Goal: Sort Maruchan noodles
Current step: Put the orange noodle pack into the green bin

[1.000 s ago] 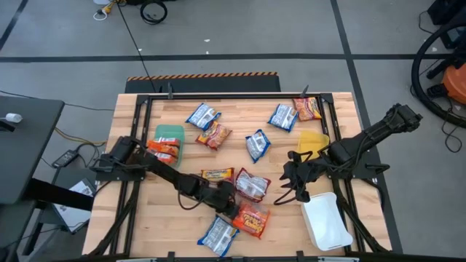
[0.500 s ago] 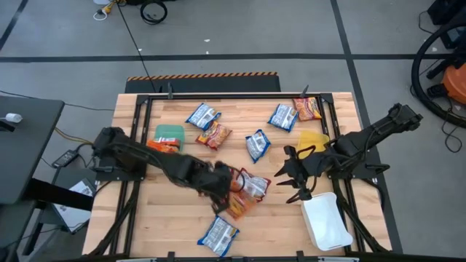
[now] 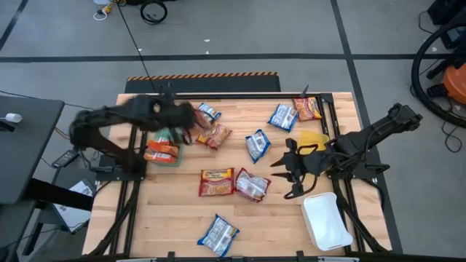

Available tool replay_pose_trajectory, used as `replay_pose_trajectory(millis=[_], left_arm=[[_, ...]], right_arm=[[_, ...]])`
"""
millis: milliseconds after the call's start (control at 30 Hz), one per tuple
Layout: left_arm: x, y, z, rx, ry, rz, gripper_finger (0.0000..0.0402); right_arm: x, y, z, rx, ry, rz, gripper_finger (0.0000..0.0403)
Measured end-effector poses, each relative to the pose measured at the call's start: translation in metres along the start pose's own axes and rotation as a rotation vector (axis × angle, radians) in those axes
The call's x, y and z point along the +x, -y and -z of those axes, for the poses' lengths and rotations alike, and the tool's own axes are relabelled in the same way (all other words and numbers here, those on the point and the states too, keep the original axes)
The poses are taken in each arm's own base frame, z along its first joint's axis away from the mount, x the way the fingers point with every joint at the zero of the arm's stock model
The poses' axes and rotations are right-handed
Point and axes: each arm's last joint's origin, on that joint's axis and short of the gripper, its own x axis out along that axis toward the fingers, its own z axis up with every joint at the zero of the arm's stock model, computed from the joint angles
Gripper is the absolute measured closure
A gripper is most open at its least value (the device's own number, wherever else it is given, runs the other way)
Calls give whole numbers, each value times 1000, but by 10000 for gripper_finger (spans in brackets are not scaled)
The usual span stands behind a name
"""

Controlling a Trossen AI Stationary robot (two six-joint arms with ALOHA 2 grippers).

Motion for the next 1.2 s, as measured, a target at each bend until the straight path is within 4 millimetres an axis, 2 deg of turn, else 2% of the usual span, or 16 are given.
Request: replay_pose_trajectory(millis=[100,200,333,400,467,533,767,900,1067,1200], left_arm=[[15,-23,25,96,-112,-57,401],[37,-31,46,190,-174,16,401],[67,-27,77,263,-231,64,401],[83,-21,88,269,-244,101,401],[92,-14,95,267,-219,116,401],[98,-7,101,261,-213,132,401],[107,7,99,212,-127,208,401],[113,21,100,187,-119,278,398],[117,38,112,129,-222,376,367],[110,40,113,53,-247,461,336]], right_arm=[[4,2,-2,46,24,73,263],[11,5,-5,100,49,137,263],[25,7,-7,147,76,221,263],[34,7,-9,168,91,245,263],[43,8,-8,175,88,264,263],[51,8,-8,181,88,274,263],[76,10,-4,192,55,264,263],[87,10,-1,195,33,245,263],[98,6,3,183,5,227,263],[105,7,7,140,-25,226,258]])
